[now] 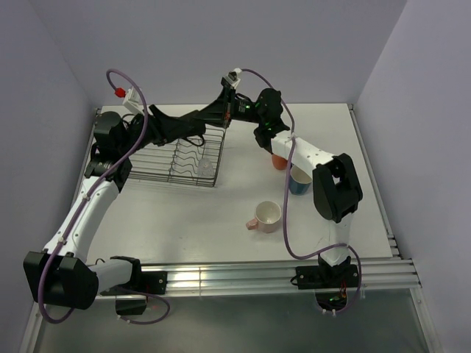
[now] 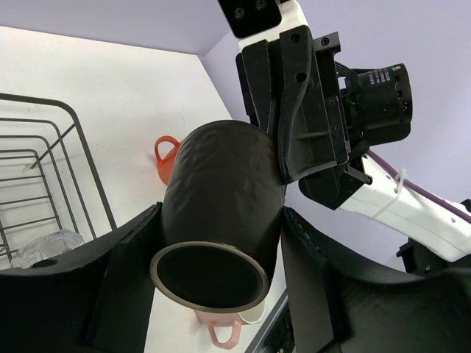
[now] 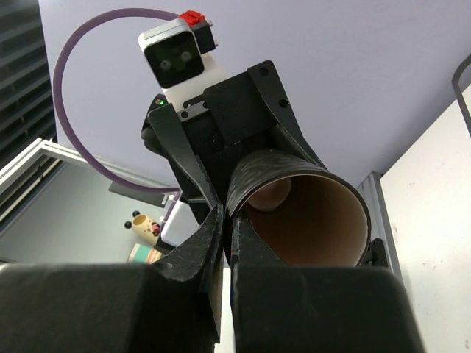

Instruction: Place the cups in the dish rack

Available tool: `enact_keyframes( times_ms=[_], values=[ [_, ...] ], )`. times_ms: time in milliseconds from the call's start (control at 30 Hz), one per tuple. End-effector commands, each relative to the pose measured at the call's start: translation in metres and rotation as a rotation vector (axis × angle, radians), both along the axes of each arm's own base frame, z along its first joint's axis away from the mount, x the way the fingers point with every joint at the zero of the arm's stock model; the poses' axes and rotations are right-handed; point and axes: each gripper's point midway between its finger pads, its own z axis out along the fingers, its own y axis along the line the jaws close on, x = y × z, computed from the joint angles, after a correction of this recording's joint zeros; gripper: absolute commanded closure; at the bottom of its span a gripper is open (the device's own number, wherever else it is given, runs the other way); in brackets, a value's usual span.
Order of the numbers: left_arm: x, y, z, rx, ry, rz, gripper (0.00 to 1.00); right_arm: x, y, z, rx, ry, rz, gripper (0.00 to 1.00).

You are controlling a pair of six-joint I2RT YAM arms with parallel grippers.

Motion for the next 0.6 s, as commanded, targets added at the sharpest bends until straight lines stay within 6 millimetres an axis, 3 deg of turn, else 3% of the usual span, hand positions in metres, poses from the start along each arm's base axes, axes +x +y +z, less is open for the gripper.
enact_keyframes(
  times_ms=[0, 67, 200, 367, 567],
  values=[
    [-0.012, -0.001, 0.038, -0.016, -0.121, -0.025, 1.00, -0.009, 0.003, 0.022, 0.045, -0.075, 0.025, 1.00],
    [-0.013, -0.001, 0.039, -0.016, -0.122, -0.031, 1.00, -0.005, 0.004, 0.019, 0.030, -0.083, 0.002, 0.97],
    [-0.013, 0.003, 0.045, -0.005, -0.124, 0.004, 1.00, 0.003, 0.004, 0.010, -0.026, -0.065, -0.049, 0.73],
    [-0.008, 0.013, 0.043, 0.036, -0.087, 0.071, 1.00, 0.022, -0.002, -0.008, -0.161, -0.071, -0.171, 0.55],
    [-0.005, 0.024, 0.038, 0.078, -0.052, 0.138, 1.00, 0.040, -0.024, -0.009, -0.216, -0.101, -0.301, 0.52]
  ],
)
